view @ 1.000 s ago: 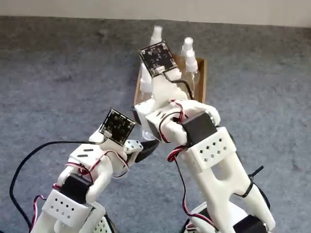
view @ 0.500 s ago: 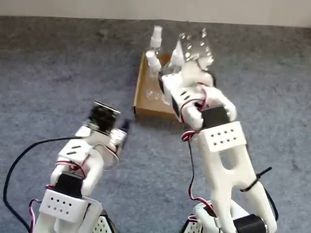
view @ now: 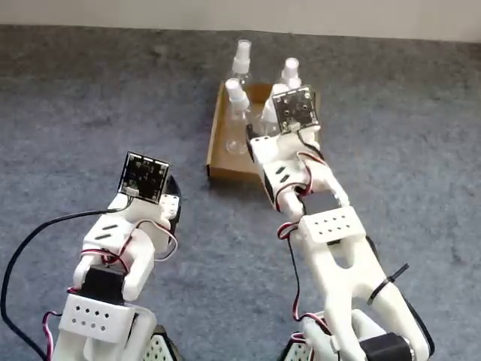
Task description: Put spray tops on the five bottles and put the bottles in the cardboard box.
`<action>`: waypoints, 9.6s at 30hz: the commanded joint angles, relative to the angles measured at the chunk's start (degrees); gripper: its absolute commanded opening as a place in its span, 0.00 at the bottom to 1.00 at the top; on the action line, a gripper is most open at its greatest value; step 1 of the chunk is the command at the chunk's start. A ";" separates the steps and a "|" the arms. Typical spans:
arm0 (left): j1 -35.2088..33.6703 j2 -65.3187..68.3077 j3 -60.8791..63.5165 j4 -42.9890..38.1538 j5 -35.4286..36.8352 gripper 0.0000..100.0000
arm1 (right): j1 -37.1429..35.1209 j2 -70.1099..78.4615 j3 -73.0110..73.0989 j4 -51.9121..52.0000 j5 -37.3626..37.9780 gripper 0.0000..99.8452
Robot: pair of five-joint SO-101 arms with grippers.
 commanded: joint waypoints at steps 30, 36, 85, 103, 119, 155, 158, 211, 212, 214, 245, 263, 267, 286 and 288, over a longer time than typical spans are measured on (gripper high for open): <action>-0.66 -0.57 -0.57 -1.14 0.44 0.00 | 0.31 9.01 -3.21 -7.60 0.62 0.00; -0.66 -0.57 -0.48 -1.14 0.44 0.00 | 0.31 9.01 -3.12 -7.60 0.62 0.00; -0.66 -0.13 -0.22 -2.64 0.35 0.00 | -3.03 14.46 0.66 -7.08 0.97 0.10; -0.66 -0.22 -0.13 -2.64 0.35 0.00 | -3.12 14.46 0.66 -5.76 0.97 0.21; -0.75 -0.22 -0.22 -2.64 0.35 0.00 | -3.30 14.46 0.31 -2.24 0.97 0.30; -1.10 -0.48 -0.04 -2.64 0.35 0.00 | -3.38 -19.74 -1.54 31.87 0.88 0.22; -1.10 -0.48 -0.04 -2.73 0.35 0.00 | -2.15 -24.48 2.77 34.77 0.97 0.14; -32.57 -25.36 22.64 14.42 -5.45 0.00 | 18.68 -76.09 55.96 62.37 9.93 0.09; -32.57 -25.36 22.64 14.59 -7.30 0.00 | 18.68 -76.09 55.96 62.37 9.93 0.09; -33.10 -25.36 22.64 17.58 -10.64 0.00 | 18.68 -76.09 55.96 62.37 9.93 0.09; -33.71 -25.71 22.55 35.16 -14.68 0.00 | 18.68 -76.09 55.96 62.37 9.93 0.09; -33.71 -25.71 22.55 35.16 -14.68 0.00 | 18.68 -76.09 55.96 62.37 9.93 0.09; -33.71 -25.71 22.55 35.16 -14.68 0.00 | 18.68 -76.09 55.96 62.37 9.93 0.09; -17.45 -25.80 22.55 35.16 -14.68 0.00 | 18.68 -76.09 55.96 62.37 9.93 0.09; -12.62 -25.80 22.55 35.16 -14.68 0.00 | 18.68 -76.09 55.96 62.37 9.93 0.09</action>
